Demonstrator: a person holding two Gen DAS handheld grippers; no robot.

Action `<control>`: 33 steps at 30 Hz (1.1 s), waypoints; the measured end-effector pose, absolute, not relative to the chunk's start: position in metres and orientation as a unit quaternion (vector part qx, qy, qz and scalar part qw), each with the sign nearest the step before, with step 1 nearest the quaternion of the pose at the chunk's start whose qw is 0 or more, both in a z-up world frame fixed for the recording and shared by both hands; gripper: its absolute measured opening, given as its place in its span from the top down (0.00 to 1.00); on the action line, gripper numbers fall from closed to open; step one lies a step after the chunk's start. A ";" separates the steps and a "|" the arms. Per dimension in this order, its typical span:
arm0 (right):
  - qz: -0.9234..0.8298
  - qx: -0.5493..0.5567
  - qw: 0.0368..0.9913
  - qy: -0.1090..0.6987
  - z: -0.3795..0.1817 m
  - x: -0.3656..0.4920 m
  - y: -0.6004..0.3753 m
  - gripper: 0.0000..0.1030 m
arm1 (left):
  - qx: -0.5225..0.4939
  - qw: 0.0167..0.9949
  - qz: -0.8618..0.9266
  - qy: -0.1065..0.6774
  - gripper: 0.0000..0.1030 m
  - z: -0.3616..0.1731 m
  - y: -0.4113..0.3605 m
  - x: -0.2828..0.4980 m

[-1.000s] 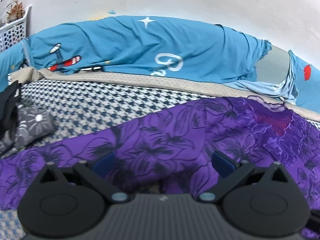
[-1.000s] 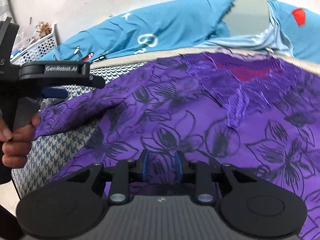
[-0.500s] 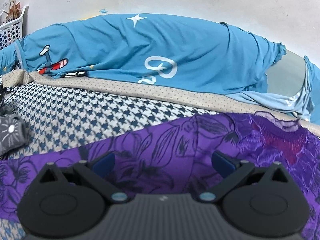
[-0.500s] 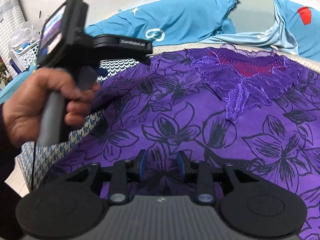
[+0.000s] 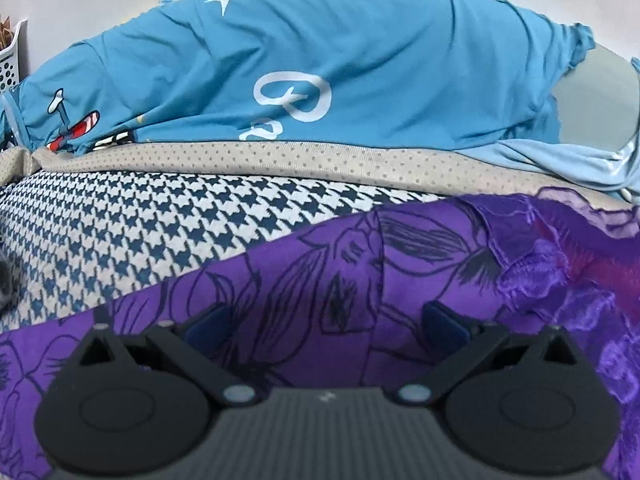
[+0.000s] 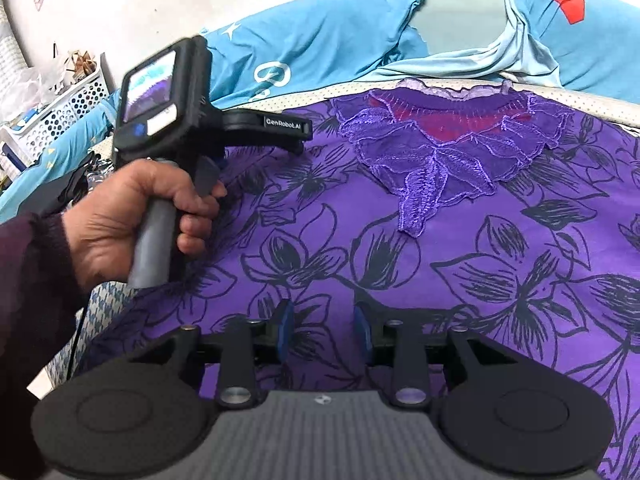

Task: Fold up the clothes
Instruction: 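Move the right gripper across the garment toward the outstretched purple sleeve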

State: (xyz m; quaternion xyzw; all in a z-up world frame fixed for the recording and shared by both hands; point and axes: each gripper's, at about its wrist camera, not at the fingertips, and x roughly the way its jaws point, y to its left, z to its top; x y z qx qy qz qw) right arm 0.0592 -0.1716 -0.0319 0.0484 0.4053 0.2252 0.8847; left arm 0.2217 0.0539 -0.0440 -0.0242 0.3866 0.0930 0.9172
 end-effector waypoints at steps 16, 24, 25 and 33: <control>0.181 0.053 0.897 0.399 -0.030 0.064 -0.194 0.68 | -0.047 0.916 0.152 0.369 0.00 -0.048 0.067 0.250; 0.133 0.065 0.913 0.381 -0.026 0.061 -0.223 0.68 | -0.034 0.909 0.130 0.395 0.00 -0.034 0.058 0.223; 0.124 0.067 0.914 0.380 -0.026 0.061 -0.226 0.68 | -0.029 0.909 0.123 0.398 0.00 -0.032 0.054 0.217; 0.083 0.095 0.919 0.373 -0.025 0.058 -0.252 0.68 | 0.006 0.910 0.057 0.411 0.00 -0.017 0.023 0.160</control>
